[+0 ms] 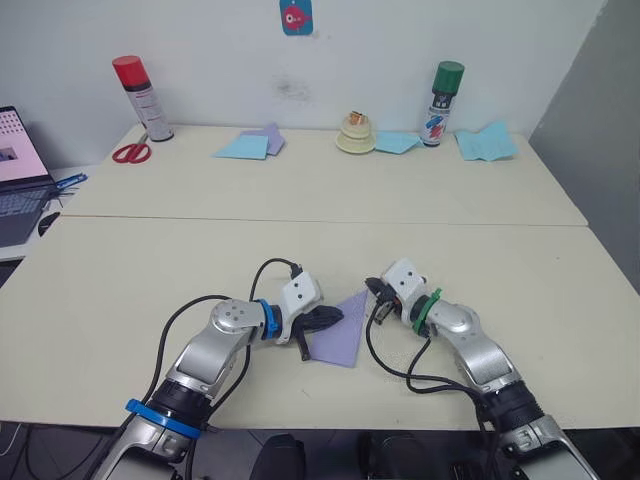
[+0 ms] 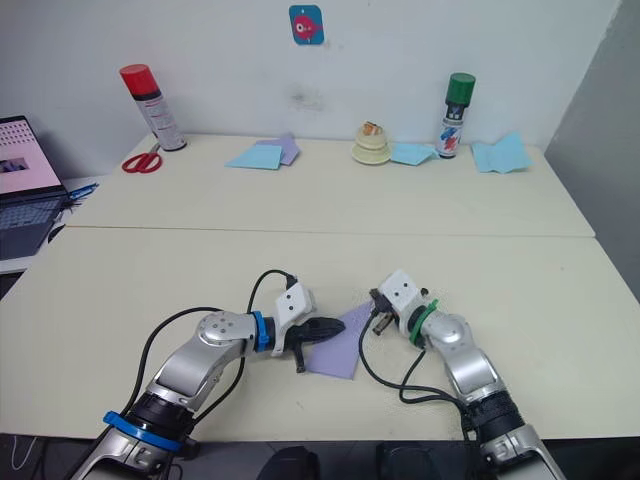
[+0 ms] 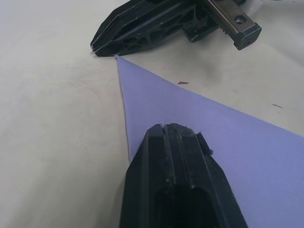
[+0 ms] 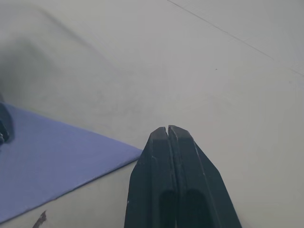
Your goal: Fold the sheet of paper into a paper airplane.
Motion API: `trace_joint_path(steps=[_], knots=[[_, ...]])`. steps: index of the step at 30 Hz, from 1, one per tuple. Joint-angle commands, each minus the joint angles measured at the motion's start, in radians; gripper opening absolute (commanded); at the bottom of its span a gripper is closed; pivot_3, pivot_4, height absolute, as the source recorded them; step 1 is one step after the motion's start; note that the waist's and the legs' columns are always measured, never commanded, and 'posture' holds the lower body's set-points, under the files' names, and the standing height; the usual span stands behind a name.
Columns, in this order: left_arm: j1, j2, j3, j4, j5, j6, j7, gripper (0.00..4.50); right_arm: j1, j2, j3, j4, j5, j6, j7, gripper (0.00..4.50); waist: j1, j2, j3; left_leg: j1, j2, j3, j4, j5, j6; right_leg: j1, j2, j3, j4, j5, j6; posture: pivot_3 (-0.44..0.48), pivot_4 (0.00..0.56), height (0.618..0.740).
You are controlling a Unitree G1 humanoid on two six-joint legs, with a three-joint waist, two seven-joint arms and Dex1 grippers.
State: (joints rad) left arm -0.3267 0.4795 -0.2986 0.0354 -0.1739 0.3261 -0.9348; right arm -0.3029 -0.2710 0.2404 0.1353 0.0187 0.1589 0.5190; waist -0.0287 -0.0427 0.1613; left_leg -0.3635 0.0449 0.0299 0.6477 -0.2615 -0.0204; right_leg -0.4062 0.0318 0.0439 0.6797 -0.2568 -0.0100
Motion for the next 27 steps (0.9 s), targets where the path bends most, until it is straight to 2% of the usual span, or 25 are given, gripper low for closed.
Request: trace_joint_path(steps=[1, 6, 17, 27], knots=[[0.004, -0.001, -0.011, 0.028, 0.022, 0.026, 0.005, 0.02, 0.036, -0.02, -0.035, -0.108, 0.063, -0.053, 0.066, 0.0, 0.0, 0.001, 0.0, 0.0, 0.0, 0.0, 0.0, 0.0, 0.0, 0.0, 0.0, 0.0, 0.0, 0.001, 0.001, 0.0, 0.15, 0.725], [-0.012, -0.022, -0.014, 0.046, 0.022, 0.034, 0.012, 0.02, 0.068, -0.047, 0.004, -0.187, 0.081, -0.018, 0.149, 0.0, -0.003, 0.002, 0.001, -0.001, 0.0, 0.0, -0.001, 0.0, 0.0, -0.001, 0.0, 0.0, -0.001, 0.001, 0.001, 0.0, 0.15, 0.725], [-0.02, -0.019, 0.005, 0.091, 0.037, 0.05, 0.042, 0.02, 0.094, -0.072, 0.097, -0.137, 0.028, 0.018, 0.22, 0.0, -0.003, 0.002, 0.002, 0.0, 0.001, 0.0, -0.001, 0.0, 0.0, -0.001, 0.0, 0.0, -0.001, 0.0, 0.0, 0.0, 0.15, 0.725], [-0.011, -0.028, 0.025, 0.113, 0.021, 0.07, 0.065, 0.02, 0.124, -0.102, 0.157, -0.178, 0.029, -0.008, 0.295, 0.0, -0.003, 0.002, 0.002, 0.0, 0.001, 0.0, -0.002, 0.0, 0.0, -0.001, 0.001, -0.001, -0.001, -0.003, -0.006, 0.0, 0.15, 0.725]])
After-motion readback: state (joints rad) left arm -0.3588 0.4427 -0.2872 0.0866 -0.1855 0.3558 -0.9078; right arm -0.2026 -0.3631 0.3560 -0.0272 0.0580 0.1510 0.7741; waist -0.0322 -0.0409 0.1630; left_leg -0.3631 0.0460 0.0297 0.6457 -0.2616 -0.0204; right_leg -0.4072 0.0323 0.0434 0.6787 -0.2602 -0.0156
